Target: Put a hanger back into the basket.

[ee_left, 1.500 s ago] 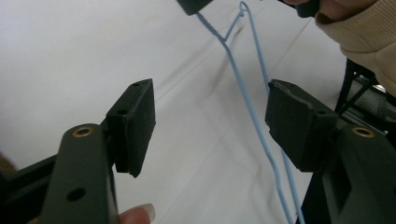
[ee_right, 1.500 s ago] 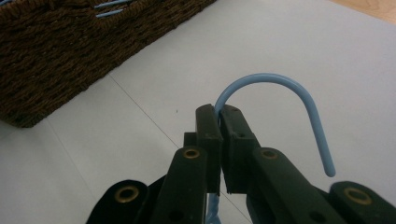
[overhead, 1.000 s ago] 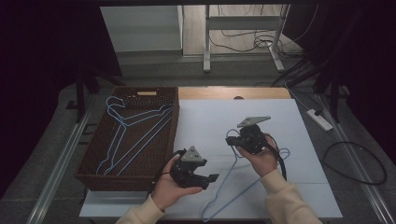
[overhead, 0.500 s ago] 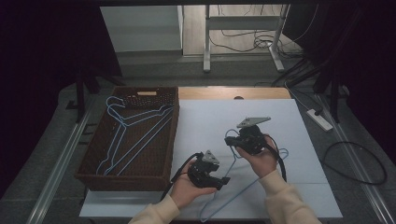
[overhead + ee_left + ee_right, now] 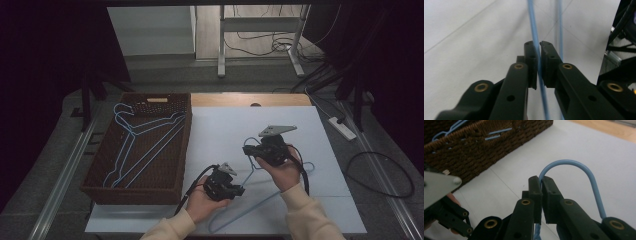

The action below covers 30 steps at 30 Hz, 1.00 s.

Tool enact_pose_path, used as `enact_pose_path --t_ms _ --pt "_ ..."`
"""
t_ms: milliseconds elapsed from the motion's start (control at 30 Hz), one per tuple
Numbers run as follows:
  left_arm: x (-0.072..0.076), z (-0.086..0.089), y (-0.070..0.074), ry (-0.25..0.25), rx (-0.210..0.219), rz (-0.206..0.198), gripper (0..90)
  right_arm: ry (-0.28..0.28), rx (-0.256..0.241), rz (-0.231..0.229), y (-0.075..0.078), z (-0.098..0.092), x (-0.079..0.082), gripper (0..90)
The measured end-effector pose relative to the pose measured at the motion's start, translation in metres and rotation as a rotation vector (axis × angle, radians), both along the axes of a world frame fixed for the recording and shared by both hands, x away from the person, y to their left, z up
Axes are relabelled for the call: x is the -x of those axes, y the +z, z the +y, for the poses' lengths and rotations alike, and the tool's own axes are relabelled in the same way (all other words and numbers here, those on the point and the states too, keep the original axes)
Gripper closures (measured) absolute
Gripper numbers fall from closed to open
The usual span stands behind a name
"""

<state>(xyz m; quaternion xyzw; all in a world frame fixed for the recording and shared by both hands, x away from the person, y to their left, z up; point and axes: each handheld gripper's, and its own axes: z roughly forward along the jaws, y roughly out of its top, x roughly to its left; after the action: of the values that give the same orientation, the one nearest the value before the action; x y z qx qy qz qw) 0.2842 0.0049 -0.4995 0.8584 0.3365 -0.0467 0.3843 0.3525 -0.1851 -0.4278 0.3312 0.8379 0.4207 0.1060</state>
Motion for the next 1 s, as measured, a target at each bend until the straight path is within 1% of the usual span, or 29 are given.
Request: enact_pose_path --t_ms 33,67,100,133,167,200,233,300,400,533,567,600,633,667,700,733,767,800,933,967,1000 --pt "0.000 0.002 0.002 0.011 0.005 -0.005 85.5 -0.001 -0.004 -0.015 0.002 -0.003 0.002 84.4" --pt "0.001 0.003 0.004 0.011 0.006 -0.015 86.3 -0.001 -0.013 -0.028 0.005 -0.005 0.004 79.0" --pt "0.001 0.004 0.007 0.015 0.013 -0.019 86.4 -0.001 -0.035 -0.036 0.008 -0.008 0.007 73.2" --pt "0.002 0.005 0.010 0.021 0.021 -0.023 86.4 -0.003 -0.053 -0.048 0.010 -0.011 0.009 70.2" --pt "0.004 0.006 0.014 0.029 0.028 -0.037 86.4 -0.007 -0.075 -0.057 0.012 -0.014 0.013 67.3" --pt "0.004 0.007 0.017 0.033 0.035 -0.039 86.5 -0.006 -0.101 -0.064 0.015 -0.018 0.017 63.8" --pt "0.005 0.008 0.019 0.035 0.038 -0.040 86.5 -0.006 -0.117 -0.068 0.017 -0.021 0.021 62.0" --pt "0.005 0.011 0.025 0.042 0.048 -0.041 86.5 -0.002 -0.132 -0.081 0.020 -0.026 0.026 59.2" --pt "0.006 0.018 0.035 0.057 0.070 -0.052 86.5 -0.006 -0.158 -0.111 0.023 -0.037 0.036 53.8" --pt "0.006 0.028 0.048 0.078 0.100 -0.068 86.5 -0.003 -0.187 -0.146 0.024 -0.053 0.045 48.9" --pt "0.007 0.031 0.052 0.083 0.109 -0.071 86.5 -0.003 -0.197 -0.160 0.024 -0.059 0.049 47.2" --pt "0.007 0.035 0.055 0.091 0.120 -0.075 86.5 -0.003 -0.197 -0.160 0.024 -0.059 0.049 47.2" --pt "0.008 0.041 0.061 0.103 0.142 -0.081 86.5 -0.004 -0.203 -0.177 0.023 -0.065 0.054 44.9" --pt "0.008 0.041 0.061 0.103 0.142 -0.081 86.5 -0.004 -0.203 -0.177 0.023 -0.065 0.054 44.9" --pt "0.009 0.044 0.066 0.107 0.154 -0.087 86.5 0.002 -0.193 -0.199 0.020 -0.071 0.058 42.6" --pt "0.009 0.046 0.067 0.109 0.158 -0.090 86.5 0.002 -0.193 -0.199 0.020 -0.071 0.058 42.6" --pt "0.010 0.051 0.074 0.117 0.172 -0.103 86.5 0.006 -0.176 -0.208 0.017 -0.074 0.060 40.6" --pt "0.010 0.051 0.074 0.117 0.172 -0.103 86.5 0.006 -0.176 -0.208 0.017 -0.074 0.060 40.6" --pt "0.011 0.066 0.088 0.140 0.197 -0.136 86.5 -0.004 -0.144 -0.211 0.006 -0.080 0.061 36.8" --pt "0.011 0.069 0.091 0.145 0.200 -0.141 86.5 -0.010 -0.143 -0.208 0.002 -0.082 0.060 36.2" --pt "0.011 0.073 0.094 0.153 0.207 -0.149 86.5 -0.010 -0.143 -0.208 0.002 -0.082 0.060 36.2"
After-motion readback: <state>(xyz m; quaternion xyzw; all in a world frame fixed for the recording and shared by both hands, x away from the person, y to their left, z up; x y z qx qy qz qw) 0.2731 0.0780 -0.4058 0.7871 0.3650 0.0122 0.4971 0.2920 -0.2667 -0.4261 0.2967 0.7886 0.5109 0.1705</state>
